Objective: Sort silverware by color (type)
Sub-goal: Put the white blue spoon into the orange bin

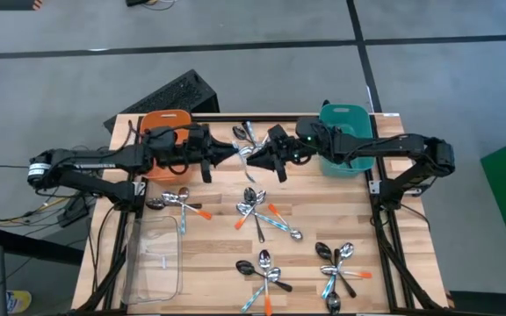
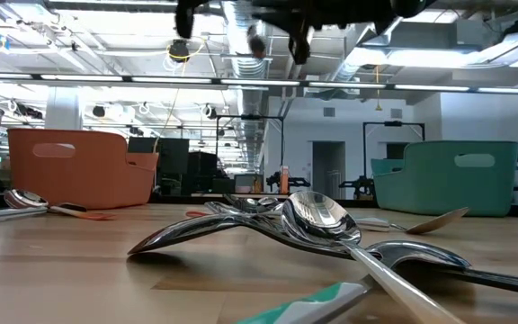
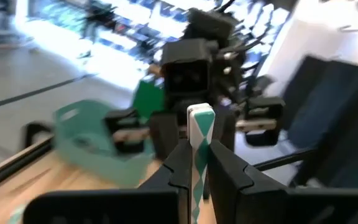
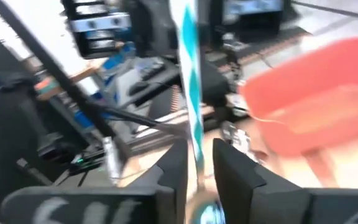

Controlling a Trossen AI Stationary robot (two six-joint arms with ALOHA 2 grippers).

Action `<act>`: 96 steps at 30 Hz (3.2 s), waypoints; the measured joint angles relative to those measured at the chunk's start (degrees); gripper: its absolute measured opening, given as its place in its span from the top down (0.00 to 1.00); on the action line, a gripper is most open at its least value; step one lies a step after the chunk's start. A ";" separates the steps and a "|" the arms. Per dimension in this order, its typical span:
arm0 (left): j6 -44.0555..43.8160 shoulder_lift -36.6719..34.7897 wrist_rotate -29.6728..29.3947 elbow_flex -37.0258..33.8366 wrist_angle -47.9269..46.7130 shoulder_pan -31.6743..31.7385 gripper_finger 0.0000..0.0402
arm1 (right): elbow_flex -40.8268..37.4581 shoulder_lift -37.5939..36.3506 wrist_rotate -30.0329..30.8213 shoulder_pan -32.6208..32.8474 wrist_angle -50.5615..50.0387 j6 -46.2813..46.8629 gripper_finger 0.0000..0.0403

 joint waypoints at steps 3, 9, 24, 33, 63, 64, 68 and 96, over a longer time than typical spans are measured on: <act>-0.93 -4.34 -3.84 0.00 -10.01 0.80 0.97 | 0.00 0.00 1.35 -1.51 -2.62 3.30 0.69; -7.77 -13.58 -13.44 2.22 -35.53 2.55 0.97 | 0.00 0.00 1.44 -3.59 -7.74 4.93 0.64; -22.35 -11.93 -25.37 12.07 -77.11 8.40 0.97 | 0.00 0.00 1.35 -7.75 -9.68 4.61 0.65; -24.24 -4.05 -23.66 12.07 -83.39 13.61 0.95 | 0.00 0.00 1.35 -8.40 -16.23 1.75 0.66; -34.40 0.57 -23.30 11.98 -84.94 19.14 0.91 | 0.00 0.00 1.38 -8.24 -23.43 -2.02 0.66; -34.42 0.57 -23.26 11.98 -84.92 19.13 0.90 | 0.00 0.00 1.38 -8.23 -23.82 -2.02 0.66; -34.49 0.55 -23.26 11.98 -84.86 19.13 0.79 | 0.00 0.00 1.38 -8.23 -24.30 -2.06 0.65; -29.33 0.50 -26.65 18.29 -84.90 19.10 0.51 | 0.00 0.00 1.30 -8.75 -25.22 -2.00 0.60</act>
